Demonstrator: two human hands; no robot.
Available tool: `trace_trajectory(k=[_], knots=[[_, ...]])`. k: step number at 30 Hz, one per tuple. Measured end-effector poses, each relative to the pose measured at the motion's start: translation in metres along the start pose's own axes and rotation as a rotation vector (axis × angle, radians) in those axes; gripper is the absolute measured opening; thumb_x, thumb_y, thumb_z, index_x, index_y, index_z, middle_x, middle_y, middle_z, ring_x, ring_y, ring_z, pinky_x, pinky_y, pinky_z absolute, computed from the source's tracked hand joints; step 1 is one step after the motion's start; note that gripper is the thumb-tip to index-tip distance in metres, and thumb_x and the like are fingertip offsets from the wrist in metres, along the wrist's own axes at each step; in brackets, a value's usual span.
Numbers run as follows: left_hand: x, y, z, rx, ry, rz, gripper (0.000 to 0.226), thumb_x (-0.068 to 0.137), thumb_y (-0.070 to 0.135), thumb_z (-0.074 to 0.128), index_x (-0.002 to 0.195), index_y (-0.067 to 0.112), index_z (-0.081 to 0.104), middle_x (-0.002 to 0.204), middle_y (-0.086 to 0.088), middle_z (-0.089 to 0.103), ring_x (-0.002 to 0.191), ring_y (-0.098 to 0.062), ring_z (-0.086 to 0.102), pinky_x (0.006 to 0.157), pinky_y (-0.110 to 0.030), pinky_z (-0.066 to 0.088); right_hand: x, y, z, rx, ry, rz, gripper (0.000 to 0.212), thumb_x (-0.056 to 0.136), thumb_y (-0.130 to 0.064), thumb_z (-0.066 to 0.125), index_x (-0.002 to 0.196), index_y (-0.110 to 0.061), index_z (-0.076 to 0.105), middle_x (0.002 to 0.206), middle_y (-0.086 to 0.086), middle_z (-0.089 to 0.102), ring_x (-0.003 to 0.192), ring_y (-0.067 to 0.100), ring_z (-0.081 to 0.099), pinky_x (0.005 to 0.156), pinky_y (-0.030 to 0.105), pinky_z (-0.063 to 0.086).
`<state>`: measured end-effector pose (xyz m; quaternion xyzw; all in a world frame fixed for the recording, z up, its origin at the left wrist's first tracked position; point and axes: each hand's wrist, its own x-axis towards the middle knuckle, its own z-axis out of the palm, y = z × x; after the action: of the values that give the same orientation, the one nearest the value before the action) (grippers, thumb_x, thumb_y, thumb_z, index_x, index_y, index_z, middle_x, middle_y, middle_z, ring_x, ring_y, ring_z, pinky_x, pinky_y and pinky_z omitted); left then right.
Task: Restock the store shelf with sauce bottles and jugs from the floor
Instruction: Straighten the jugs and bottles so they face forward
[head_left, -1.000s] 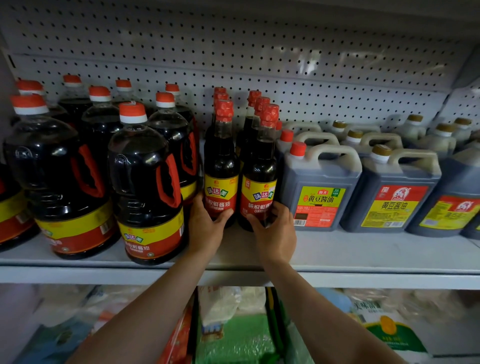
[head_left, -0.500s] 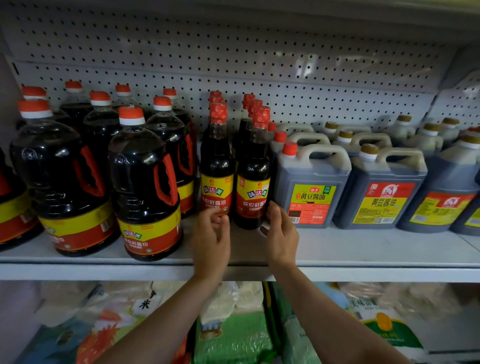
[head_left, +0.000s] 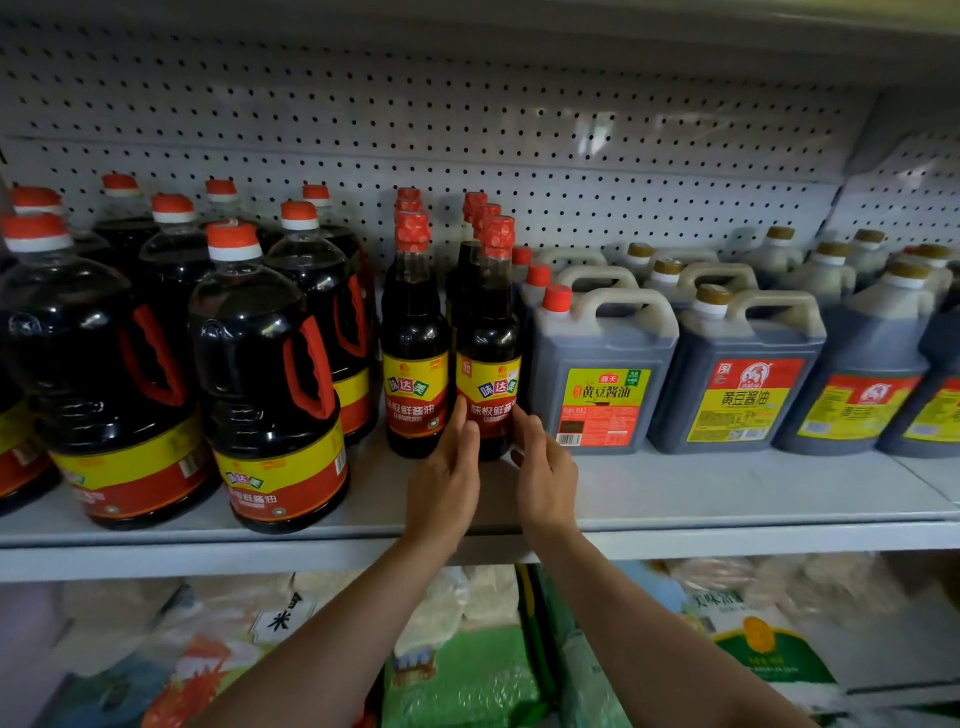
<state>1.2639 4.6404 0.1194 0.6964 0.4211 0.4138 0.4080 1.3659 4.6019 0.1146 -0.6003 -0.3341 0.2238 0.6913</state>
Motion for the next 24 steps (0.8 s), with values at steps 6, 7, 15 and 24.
trace_trajectory(k=[6, 7, 15, 24], knots=[[-0.002, -0.001, 0.000, 0.022, 0.008, 0.007, 0.050, 0.103, 0.052, 0.027, 0.153, 0.046, 0.024, 0.160, 0.012, 0.031, 0.143, -0.018, 0.035, 0.105, -0.030, 0.036, 0.000, -0.002, 0.000, -0.001, 0.000, -0.001, 0.034, 0.108, -0.040, 0.042, 0.129, -0.035, 0.067, 0.108, -0.020, 0.069, 0.114, 0.004, 0.064, 0.099, 0.024, 0.050], [-0.002, -0.001, 0.001, 0.032, 0.008, 0.005, 0.050, 0.103, 0.053, 0.027, 0.153, 0.047, 0.023, 0.160, 0.012, 0.030, 0.143, -0.019, 0.035, 0.106, -0.032, 0.037, -0.001, -0.002, 0.000, -0.005, -0.001, -0.006, 0.034, 0.108, -0.040, 0.042, 0.130, -0.035, 0.067, 0.109, -0.019, 0.069, 0.114, 0.004, 0.064, 0.098, 0.024, 0.050], [-0.004, 0.001, 0.001, 0.058, 0.007, -0.009, 0.051, 0.103, 0.054, 0.024, 0.153, 0.048, 0.021, 0.160, 0.013, 0.029, 0.143, -0.020, 0.035, 0.107, -0.035, 0.037, -0.001, -0.001, 0.000, -0.051, -0.014, -0.031, 0.036, 0.108, -0.038, 0.044, 0.135, -0.028, 0.065, 0.128, -0.008, 0.069, 0.121, 0.007, 0.062, 0.106, 0.032, 0.050], [-0.017, 0.019, -0.002, -0.027, 0.088, -0.109, 0.055, 0.103, 0.054, 0.027, 0.155, 0.038, 0.026, 0.158, 0.007, 0.036, 0.143, -0.021, 0.037, 0.107, -0.029, 0.030, -0.002, -0.014, -0.011, -0.075, -0.112, 0.028, 0.040, 0.106, -0.040, 0.048, 0.139, -0.022, 0.057, 0.129, -0.004, 0.062, 0.123, 0.014, 0.056, 0.106, 0.034, 0.046]])
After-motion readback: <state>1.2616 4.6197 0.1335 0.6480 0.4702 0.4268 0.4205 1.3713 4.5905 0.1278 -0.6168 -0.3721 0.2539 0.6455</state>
